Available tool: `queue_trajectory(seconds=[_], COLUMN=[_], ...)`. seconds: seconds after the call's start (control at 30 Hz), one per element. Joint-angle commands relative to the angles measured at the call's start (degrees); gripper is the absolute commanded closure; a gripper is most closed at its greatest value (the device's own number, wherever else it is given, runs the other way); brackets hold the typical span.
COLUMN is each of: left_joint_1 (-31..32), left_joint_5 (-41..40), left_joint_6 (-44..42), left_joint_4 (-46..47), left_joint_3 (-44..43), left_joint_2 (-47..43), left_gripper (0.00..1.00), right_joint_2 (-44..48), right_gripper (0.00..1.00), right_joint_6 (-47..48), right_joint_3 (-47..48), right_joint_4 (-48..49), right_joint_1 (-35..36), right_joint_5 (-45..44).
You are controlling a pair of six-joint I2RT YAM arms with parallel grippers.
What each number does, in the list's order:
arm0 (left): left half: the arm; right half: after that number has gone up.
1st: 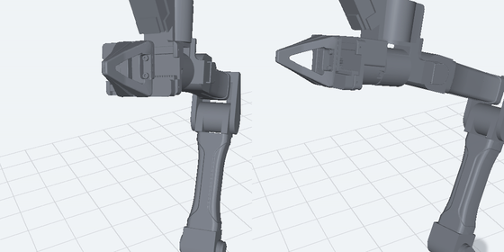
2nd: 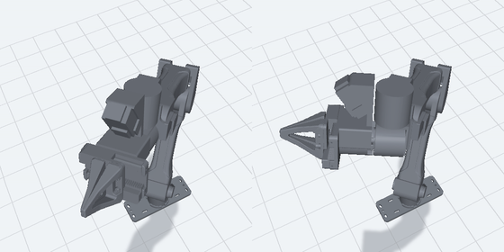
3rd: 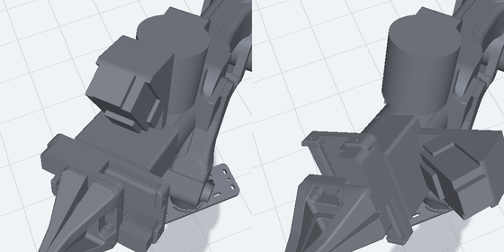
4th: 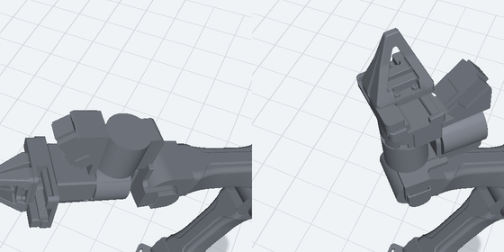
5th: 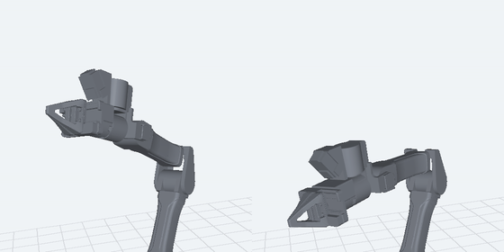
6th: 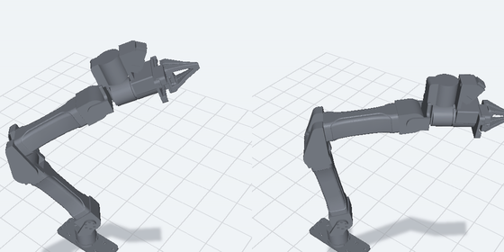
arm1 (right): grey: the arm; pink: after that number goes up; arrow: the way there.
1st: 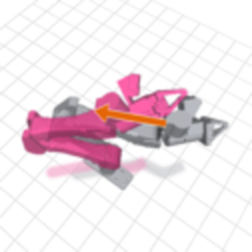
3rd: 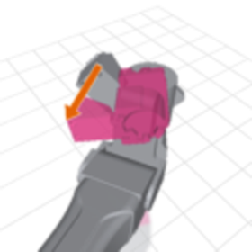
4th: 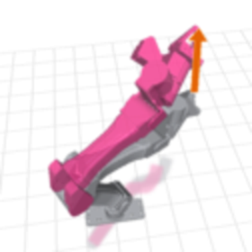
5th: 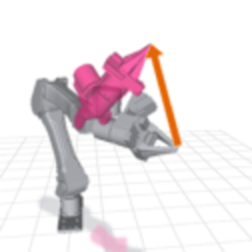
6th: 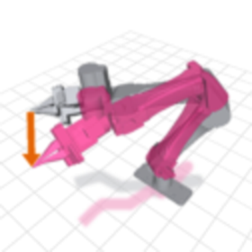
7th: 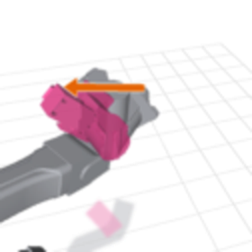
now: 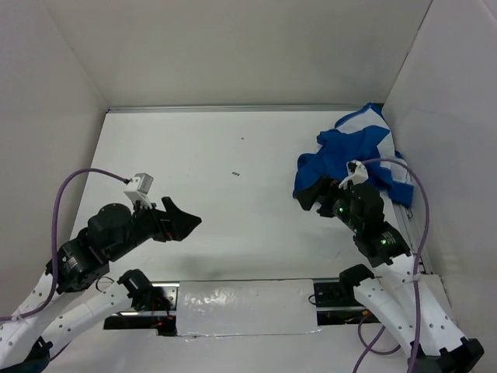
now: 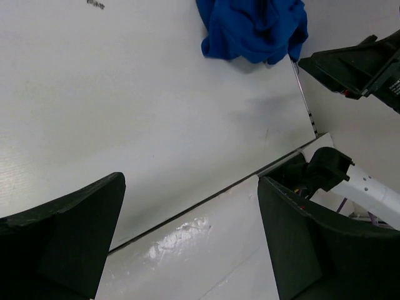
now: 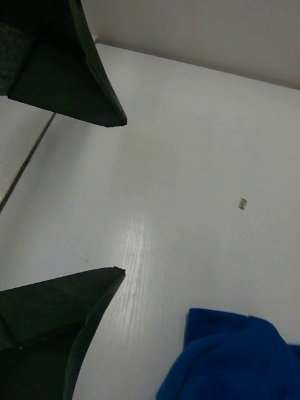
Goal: Zip up the jacket
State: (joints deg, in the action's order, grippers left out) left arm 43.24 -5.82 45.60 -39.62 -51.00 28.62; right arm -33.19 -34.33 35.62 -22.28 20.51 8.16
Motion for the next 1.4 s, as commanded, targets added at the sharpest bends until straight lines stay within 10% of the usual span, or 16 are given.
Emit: queue_trajectory(seconds=[0.0, 0.23, 0.47, 0.73, 0.83, 0.93, 1.2, 1.37], left_joint_1=[0.2, 0.2, -1.1, -16.2, -21.9, -24.1, -27.9, -28.6], left_joint_5=[-4.1, -11.3, -15.0, 4.4, 10.8, 13.3, 16.5, 14.5], left_joint_6=[0.6, 2.0, 2.4, -6.5, -7.3, -6.8, -1.5, 2.3], left_joint_4=[3.8, 2.5, 3.2, 15.4, 16.0, 16.0, 9.0, 0.5], left_joint_3=[0.2, 0.5, 0.8, 2.9, 2.7, 2.2, -1.9, -8.0], left_joint_2=[-1.2, 2.0, 8.7, 15.1, 17.7, 18.2, 16.8, 16.6], left_gripper=[0.01, 0.01, 0.01, 0.01, 0.01, 0.01, 0.01, 0.01], right_joint_2=[-3.4, -22.3, -49.7, -75.0, -80.2, -79.7, -84.4, -69.7], right_gripper=[0.00, 0.00, 0.00, 0.02, 0.40, 1.00, 1.00, 1.00], right_joint_6=[-1.8, -5.8, -0.1, 4.1, 6.3, 9.1, 22.9, 20.9], right_joint_3=[8.0, 26.3, 40.0, 55.4, 61.3, 67.6, 110.7, 96.9], right_joint_4=[-3.2, -14.0, -11.9, -11.5, -12.4, -11.9, -25.8, -6.4], right_joint_1=[0.2, -7.2, -24.5, -27.9, -27.9, -26.6, -2.4, 4.0], right_joint_5=[-15.1, -32.6, -21.9, -17.3, -11.8, -3.2, 5.3, 9.8])
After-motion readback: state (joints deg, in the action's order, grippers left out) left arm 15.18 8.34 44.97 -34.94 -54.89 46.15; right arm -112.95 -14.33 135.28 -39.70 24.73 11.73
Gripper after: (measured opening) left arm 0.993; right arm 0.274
